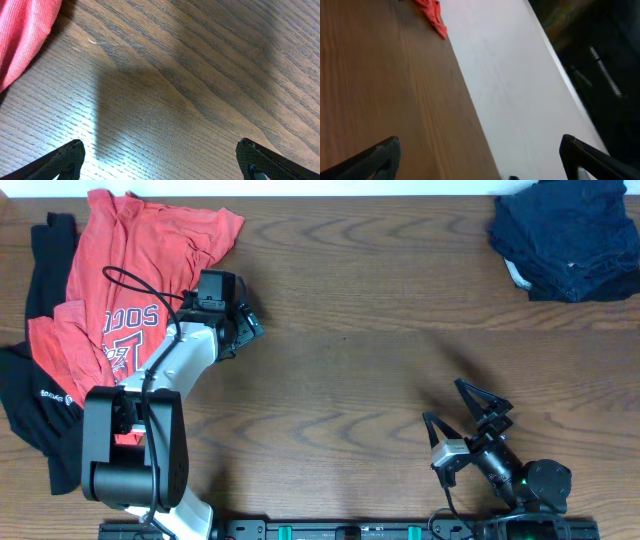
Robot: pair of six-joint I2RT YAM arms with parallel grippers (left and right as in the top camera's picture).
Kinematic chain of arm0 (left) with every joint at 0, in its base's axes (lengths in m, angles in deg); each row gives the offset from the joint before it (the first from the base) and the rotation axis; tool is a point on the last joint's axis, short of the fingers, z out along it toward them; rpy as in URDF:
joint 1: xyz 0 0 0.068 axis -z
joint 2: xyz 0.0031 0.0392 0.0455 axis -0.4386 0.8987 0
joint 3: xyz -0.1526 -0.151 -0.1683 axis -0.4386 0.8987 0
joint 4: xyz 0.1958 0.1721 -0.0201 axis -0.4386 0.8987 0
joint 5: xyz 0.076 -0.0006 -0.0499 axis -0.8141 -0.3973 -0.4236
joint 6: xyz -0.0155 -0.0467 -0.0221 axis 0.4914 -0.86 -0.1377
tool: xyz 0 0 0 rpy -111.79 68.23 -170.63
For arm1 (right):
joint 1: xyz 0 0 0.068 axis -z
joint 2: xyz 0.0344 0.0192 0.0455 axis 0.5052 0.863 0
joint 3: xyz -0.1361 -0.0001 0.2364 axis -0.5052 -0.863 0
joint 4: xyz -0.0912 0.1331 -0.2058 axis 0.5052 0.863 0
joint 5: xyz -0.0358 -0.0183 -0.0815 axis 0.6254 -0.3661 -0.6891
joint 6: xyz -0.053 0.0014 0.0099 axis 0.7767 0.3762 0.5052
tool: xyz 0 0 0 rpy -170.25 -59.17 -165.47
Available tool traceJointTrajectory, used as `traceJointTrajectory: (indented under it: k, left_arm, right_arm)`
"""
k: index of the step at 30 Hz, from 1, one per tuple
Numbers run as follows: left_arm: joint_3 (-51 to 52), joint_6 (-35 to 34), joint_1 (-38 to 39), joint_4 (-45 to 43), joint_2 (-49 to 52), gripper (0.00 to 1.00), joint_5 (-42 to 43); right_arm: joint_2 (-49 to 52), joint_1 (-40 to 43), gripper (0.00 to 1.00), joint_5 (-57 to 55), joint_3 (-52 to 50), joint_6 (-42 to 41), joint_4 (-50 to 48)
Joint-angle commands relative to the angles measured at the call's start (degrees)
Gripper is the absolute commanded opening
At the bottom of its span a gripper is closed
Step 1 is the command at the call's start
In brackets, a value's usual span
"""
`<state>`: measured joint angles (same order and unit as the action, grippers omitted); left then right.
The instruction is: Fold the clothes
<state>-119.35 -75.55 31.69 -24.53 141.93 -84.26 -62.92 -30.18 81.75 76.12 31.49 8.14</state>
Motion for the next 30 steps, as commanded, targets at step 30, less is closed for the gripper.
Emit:
traceJointTrajectory:
  k: [30]
  left_arm:
    - [0.28, 0.68, -0.20, 0.09, 0.87, 0.98, -0.70]
  right_arm:
    - [-0.39, 2.54, 0.99, -5.62, -0.28, 40.79, -0.22]
